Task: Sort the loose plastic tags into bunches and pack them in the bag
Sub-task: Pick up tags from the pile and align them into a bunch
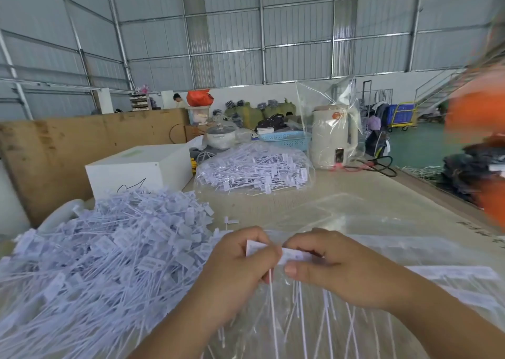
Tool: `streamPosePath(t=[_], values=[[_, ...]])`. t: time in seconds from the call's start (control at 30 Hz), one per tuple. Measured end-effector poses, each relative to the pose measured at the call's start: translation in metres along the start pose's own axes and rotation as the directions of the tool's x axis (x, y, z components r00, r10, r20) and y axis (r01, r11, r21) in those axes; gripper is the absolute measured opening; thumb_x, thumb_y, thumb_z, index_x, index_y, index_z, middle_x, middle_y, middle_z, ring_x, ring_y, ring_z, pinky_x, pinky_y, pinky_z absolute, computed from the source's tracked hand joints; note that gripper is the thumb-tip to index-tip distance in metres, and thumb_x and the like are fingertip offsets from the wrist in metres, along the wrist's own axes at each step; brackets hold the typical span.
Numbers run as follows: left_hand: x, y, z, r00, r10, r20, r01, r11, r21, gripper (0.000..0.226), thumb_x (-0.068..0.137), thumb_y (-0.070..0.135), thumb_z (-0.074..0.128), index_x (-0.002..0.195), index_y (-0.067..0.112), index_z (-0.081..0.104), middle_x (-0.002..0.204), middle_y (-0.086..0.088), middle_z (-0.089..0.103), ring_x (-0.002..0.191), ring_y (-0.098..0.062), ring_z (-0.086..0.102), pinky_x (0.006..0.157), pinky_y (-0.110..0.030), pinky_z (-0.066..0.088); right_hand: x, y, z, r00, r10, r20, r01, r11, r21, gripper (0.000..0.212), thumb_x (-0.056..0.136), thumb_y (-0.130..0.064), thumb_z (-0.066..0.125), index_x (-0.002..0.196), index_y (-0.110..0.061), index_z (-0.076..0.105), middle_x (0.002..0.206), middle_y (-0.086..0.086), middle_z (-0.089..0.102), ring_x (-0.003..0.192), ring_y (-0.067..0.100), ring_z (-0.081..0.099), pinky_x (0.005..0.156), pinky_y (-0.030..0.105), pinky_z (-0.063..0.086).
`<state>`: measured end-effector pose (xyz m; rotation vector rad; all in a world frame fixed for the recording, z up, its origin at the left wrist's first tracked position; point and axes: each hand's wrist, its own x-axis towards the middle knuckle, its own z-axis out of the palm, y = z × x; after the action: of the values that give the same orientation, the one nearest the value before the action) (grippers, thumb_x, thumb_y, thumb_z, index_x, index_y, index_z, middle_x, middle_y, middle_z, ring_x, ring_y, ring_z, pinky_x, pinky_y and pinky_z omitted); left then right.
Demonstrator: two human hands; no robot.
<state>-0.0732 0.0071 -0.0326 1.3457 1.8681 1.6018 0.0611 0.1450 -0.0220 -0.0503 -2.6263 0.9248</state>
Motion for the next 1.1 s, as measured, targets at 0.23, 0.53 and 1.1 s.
streamPosePath(t=[0.23, 0.53, 1.1], values=[[-0.002, 0.003, 0.008, 0.991, -0.089, -0.098, 0.082, 0.994, -0.071, 0.031, 0.077, 0.036, 0.056, 0.054, 0.018, 0.045, 0.048, 0.0, 0.046, 0.046, -0.013, 0.04, 0.047, -0.02, 0.03, 0.001, -0.002, 0.015, 0.985, 0.058, -0.165, -0.066, 0.997, -0.041, 0.032, 0.092, -0.034, 0.062, 0.07, -0.012, 0.054, 0.062, 0.0, 0.042, 0.063, 0.007, 0.043, 0.059, 0.025, 0.031], [0.005, 0.003, 0.017, 0.892, -0.36, -0.272, 0.173, 0.83, -0.53, 0.036, 0.096, 0.017, 0.049, 0.061, 0.014, 0.054, 0.044, -0.002, 0.045, 0.034, -0.011, 0.034, 0.039, -0.022, 0.026, 0.001, -0.014, 0.031, 0.861, -0.181, -0.475, 0.012, 0.942, -0.336, 0.032, 0.094, -0.032, 0.051, 0.066, -0.017, 0.052, 0.057, -0.007, 0.044, 0.065, 0.012, 0.039, 0.072, 0.031, 0.034], [-0.008, -0.003, 0.014, 0.998, 0.002, 0.069, 0.014, 0.975, -0.221, 0.012, 0.081, 0.038, 0.068, 0.093, 0.039, 0.068, 0.064, -0.001, 0.066, 0.047, -0.016, 0.054, 0.041, -0.023, 0.04, -0.003, -0.004, 0.03, 0.983, -0.012, -0.181, 0.012, 1.0, 0.0, 0.027, 0.098, -0.029, 0.053, 0.119, -0.037, 0.038, 0.093, -0.012, 0.067, 0.092, 0.003, 0.063, 0.08, 0.024, 0.048]])
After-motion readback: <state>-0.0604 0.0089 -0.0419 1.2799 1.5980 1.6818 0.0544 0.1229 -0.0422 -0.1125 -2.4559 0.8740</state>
